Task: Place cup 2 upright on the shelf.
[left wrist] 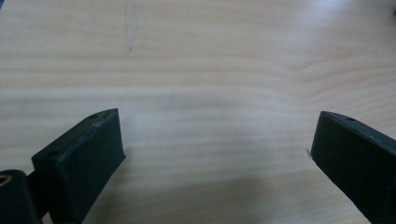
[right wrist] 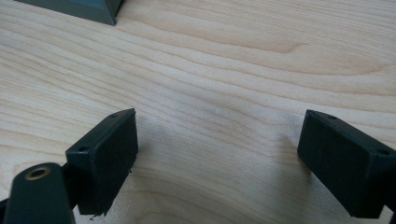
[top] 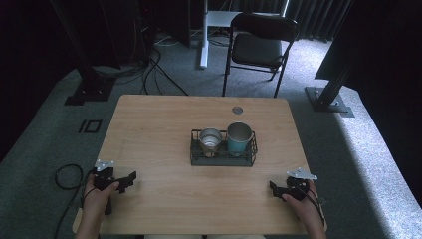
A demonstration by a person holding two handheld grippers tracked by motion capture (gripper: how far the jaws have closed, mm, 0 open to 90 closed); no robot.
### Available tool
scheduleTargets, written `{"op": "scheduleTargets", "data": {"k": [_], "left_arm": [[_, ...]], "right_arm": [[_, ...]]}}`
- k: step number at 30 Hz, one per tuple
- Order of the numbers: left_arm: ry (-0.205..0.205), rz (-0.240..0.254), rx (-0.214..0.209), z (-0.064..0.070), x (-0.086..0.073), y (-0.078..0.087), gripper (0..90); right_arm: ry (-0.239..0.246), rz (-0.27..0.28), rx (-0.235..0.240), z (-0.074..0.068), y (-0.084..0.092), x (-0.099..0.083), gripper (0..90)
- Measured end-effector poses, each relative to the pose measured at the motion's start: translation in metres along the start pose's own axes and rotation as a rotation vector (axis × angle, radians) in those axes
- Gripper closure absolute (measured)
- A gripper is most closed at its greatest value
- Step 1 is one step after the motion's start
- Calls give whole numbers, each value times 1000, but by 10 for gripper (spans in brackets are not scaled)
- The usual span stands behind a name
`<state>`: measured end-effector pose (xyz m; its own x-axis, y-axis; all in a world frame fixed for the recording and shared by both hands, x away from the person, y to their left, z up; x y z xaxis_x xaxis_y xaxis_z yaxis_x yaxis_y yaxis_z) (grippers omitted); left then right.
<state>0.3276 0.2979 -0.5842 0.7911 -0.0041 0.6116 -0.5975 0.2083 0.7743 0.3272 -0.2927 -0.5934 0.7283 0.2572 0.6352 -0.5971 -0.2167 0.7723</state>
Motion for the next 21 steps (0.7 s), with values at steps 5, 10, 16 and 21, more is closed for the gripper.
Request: {"op": "scheduleTargets", "data": {"k": [5, 10, 16, 21], "left_arm": [[-17, -23, 29, -3, -8, 2, 31], [-47, -30, 60, -2, -13, 4, 31], [-106, -26, 121, 2, -20, 3, 31], [-113, -27, 121, 9, -23, 4, 31]], "right_arm": [[0, 0, 0, 0, 0, 0, 119], [0, 0, 0, 0, 0, 0, 119], [0, 1, 0, 0, 0, 0, 119], [0, 1, 0, 0, 0, 0, 119]]}}
Point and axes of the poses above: each handheld gripper's, and its own axes: y roughly backward along the jaws, x roughly out of its top, z roughly to its right, the point moved 5 cm from there along -y, roughly forward along the jaws, and after that the axes turned 7 degrees about -z, right-handed, at the moved point
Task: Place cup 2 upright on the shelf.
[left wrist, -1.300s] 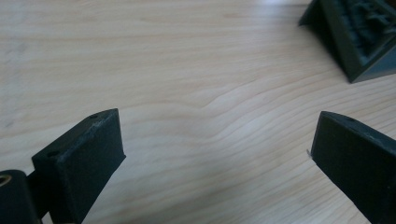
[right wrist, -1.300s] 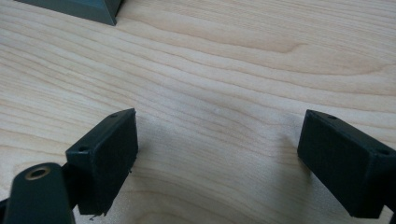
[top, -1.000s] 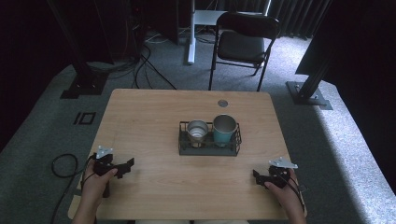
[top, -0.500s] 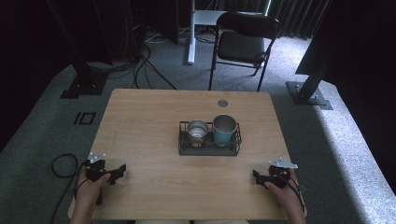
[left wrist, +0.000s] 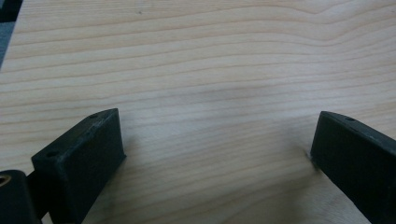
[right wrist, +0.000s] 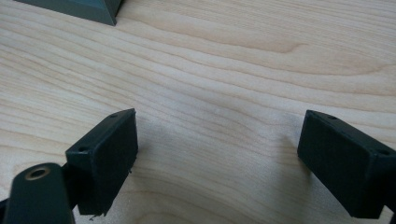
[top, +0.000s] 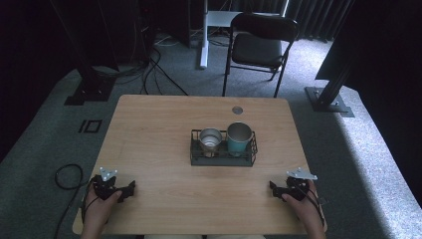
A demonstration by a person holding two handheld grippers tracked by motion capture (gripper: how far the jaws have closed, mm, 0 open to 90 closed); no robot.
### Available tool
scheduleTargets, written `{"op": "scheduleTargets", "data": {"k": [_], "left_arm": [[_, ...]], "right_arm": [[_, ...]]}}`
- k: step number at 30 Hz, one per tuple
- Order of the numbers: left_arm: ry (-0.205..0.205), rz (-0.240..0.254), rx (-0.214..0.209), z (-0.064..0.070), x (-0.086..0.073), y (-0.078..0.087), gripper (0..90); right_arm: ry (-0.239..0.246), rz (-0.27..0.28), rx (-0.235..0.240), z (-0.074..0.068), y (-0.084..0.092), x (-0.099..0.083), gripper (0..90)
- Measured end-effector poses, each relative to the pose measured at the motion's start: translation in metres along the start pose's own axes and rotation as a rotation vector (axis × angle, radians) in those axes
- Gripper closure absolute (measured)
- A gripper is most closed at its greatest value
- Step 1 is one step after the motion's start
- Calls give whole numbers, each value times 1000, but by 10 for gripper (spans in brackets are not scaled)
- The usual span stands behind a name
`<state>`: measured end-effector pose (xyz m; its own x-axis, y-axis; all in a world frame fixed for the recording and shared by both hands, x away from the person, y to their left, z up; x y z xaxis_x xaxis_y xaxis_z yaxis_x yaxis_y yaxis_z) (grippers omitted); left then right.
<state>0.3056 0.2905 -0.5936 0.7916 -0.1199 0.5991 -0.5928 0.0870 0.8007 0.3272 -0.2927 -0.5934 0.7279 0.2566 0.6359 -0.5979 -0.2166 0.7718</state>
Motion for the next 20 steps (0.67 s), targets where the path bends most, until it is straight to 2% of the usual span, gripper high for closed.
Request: {"op": "scheduleTargets", "data": {"k": [3, 7, 20], "left_arm": [[-5, 0, -3, 7, -2, 1, 31], [44, 0, 32, 14, -1, 1, 31], [57, -1, 42, 15, 1, -1, 24]], "right_arm": [[0, 0, 0, 0, 0, 0, 118], [-1, 0, -1, 0, 0, 0, 119], [-4, 0, -2, 0, 0, 0, 118]]}}
Point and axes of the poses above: each handheld gripper's, and its own axes: y roughly backward along the jaws, x roughly out of its top, z roughly to its right, the point moved 5 cm from there along -y, roughly forward along the jaws, and after that the axes turned 7 degrees about -z, right-handed, at the moved point
